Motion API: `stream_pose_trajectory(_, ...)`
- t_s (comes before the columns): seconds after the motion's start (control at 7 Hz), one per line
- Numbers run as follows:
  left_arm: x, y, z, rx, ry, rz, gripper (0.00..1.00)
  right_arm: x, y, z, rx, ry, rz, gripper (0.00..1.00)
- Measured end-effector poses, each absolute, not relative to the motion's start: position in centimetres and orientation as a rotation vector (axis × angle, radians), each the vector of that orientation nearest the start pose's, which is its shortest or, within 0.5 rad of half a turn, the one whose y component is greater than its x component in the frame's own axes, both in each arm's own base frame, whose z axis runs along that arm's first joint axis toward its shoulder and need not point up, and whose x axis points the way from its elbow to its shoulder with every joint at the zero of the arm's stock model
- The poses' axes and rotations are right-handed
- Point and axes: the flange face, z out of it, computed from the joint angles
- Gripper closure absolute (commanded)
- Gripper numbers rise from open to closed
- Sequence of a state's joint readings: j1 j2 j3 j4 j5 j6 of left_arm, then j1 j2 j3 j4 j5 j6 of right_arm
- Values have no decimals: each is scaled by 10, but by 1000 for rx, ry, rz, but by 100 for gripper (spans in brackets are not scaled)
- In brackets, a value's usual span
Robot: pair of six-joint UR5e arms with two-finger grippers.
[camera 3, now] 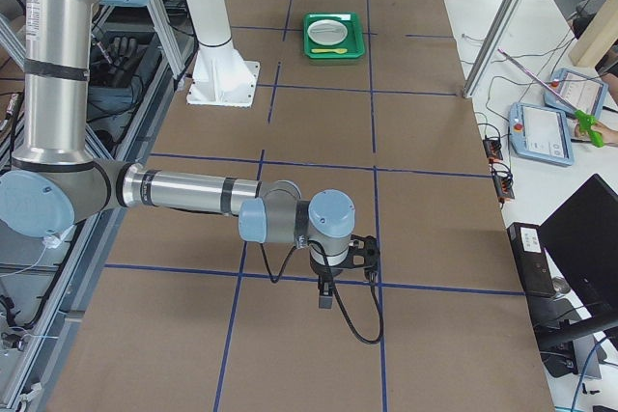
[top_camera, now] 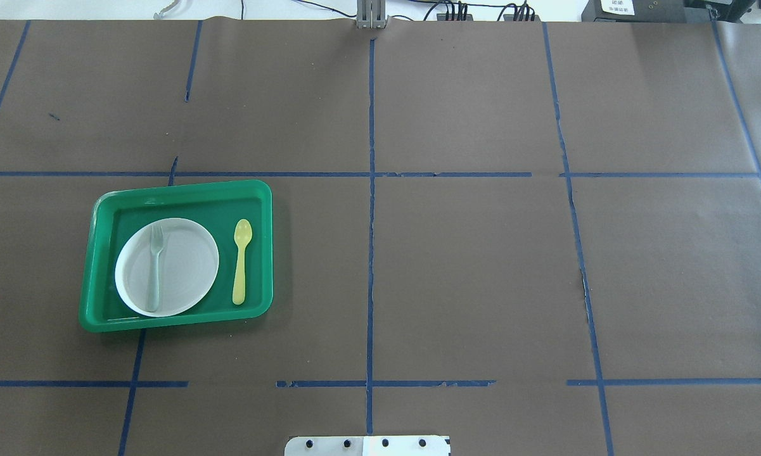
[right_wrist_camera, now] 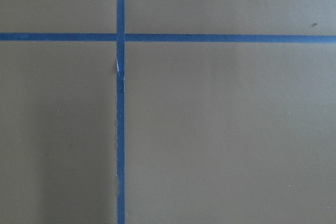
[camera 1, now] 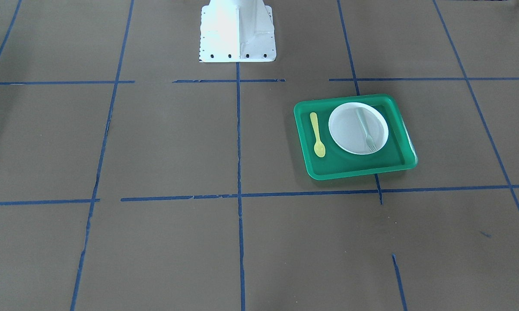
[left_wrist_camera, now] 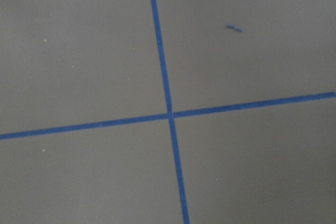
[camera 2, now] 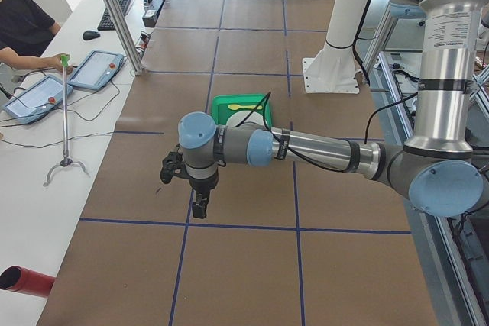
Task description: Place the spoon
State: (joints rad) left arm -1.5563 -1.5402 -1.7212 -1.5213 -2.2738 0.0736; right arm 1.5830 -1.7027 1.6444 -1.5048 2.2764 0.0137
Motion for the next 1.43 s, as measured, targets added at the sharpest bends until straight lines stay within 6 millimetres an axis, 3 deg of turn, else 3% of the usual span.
stream_pose_trajectory(0.14,-63,-462,631,71,702,107,0,74,-435,682,7,-706,22,0)
stream_pose_trajectory(0.43,-63,-442,657,36,712,96,0,74,-435,682,7,-706,22,0)
stream_pose_trajectory(1.43,-64,-435,665,14,720,81,0,74,-435,682,7,-706,22,0)
